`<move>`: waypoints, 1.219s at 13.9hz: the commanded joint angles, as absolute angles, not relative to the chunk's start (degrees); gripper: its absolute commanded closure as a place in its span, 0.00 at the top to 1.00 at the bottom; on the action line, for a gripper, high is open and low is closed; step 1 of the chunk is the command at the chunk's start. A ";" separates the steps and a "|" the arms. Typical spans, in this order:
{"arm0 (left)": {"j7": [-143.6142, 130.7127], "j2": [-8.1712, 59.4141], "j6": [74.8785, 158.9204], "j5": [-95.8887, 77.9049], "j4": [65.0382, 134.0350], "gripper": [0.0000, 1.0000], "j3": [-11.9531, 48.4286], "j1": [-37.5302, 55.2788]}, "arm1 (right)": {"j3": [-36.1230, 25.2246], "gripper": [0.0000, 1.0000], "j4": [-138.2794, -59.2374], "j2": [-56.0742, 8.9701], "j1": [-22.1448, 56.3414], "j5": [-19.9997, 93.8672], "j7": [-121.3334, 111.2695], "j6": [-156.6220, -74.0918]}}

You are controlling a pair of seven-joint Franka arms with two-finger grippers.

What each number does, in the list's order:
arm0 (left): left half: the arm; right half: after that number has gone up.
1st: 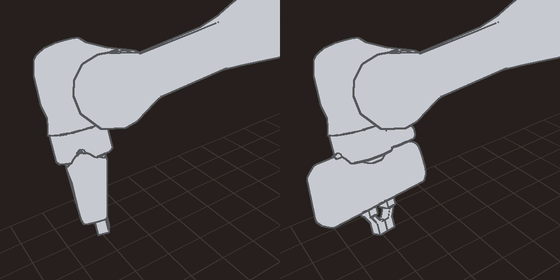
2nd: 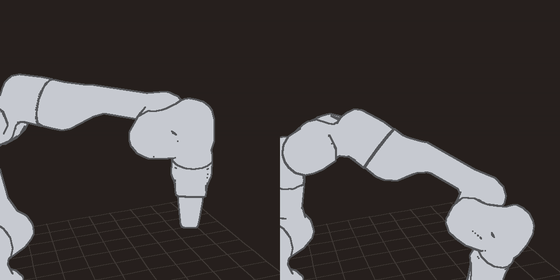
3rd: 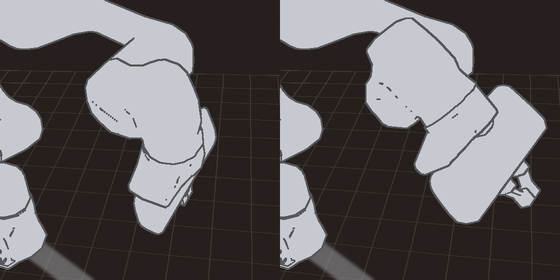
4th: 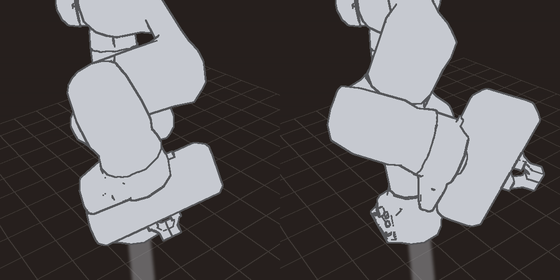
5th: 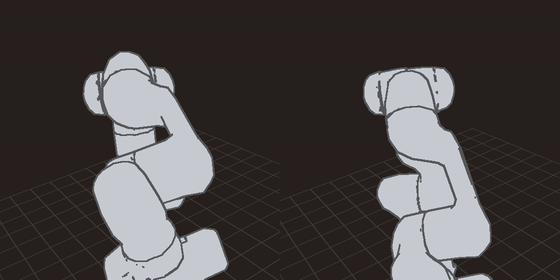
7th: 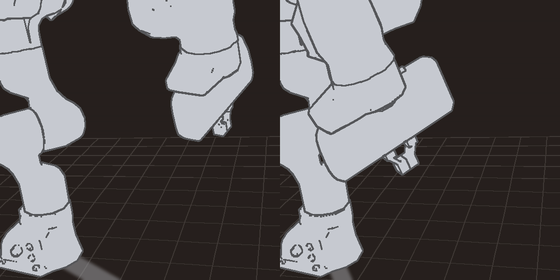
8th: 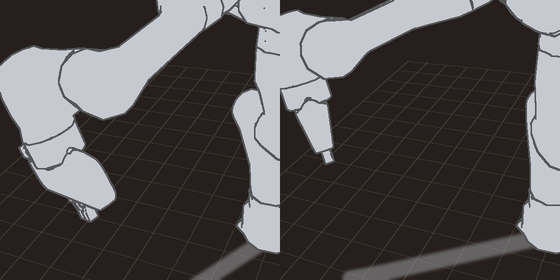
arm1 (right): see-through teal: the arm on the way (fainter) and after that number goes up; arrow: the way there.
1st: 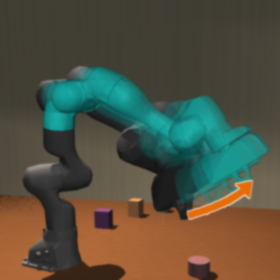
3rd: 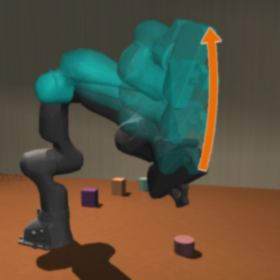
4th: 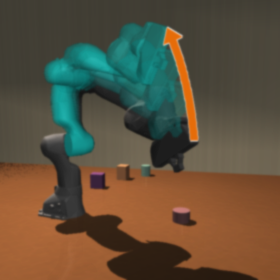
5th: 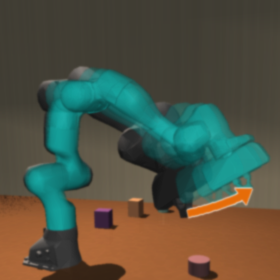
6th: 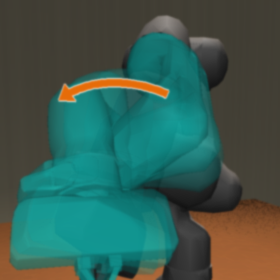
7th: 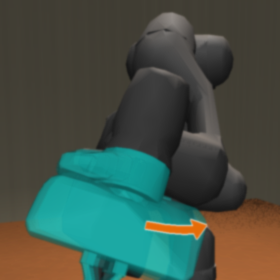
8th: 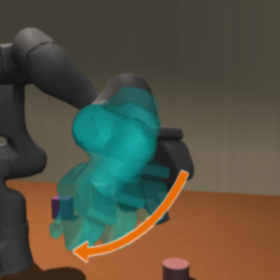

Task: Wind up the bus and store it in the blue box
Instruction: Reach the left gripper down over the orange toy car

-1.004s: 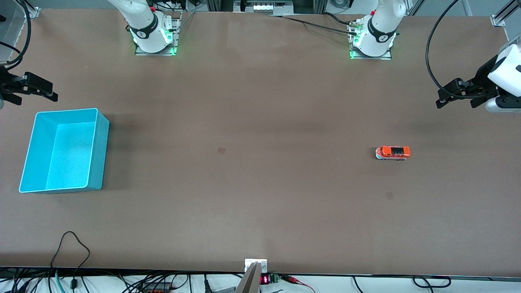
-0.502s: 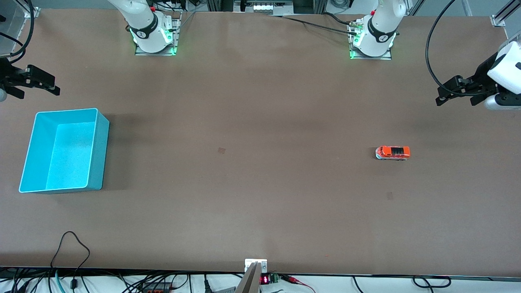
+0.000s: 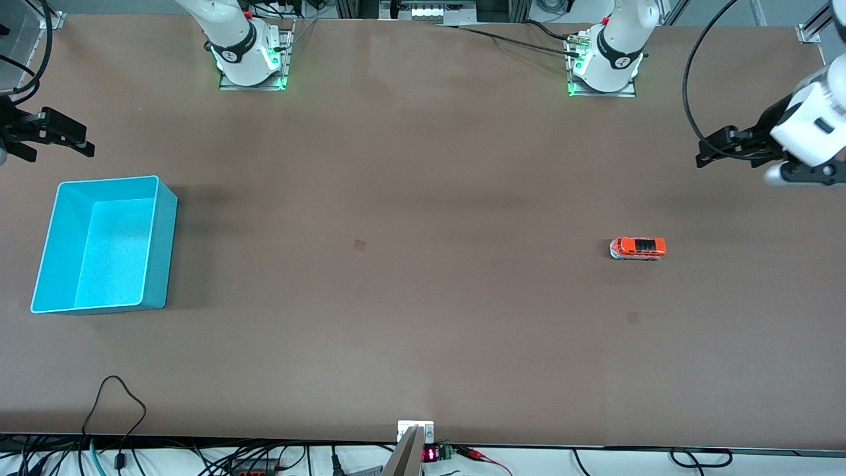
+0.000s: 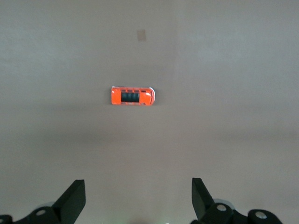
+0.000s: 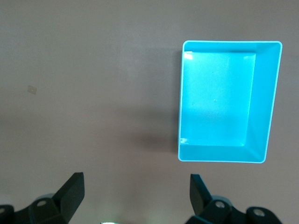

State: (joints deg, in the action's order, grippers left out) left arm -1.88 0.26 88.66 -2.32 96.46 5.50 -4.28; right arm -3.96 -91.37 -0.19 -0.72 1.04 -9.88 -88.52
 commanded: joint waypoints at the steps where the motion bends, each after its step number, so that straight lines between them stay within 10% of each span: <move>1: -0.79 4.73 86.40 -2.99 93.52 1.00 5.62 -2.81 | -3.69 1.00 -92.29 0.35 -1.05 0.79 -9.40 -89.56; 17: 38.37 18.98 110.46 5.88 106.35 1.00 5.71 -3.69 | -3.60 1.00 -92.20 -0.35 -0.79 1.05 -9.76 -89.91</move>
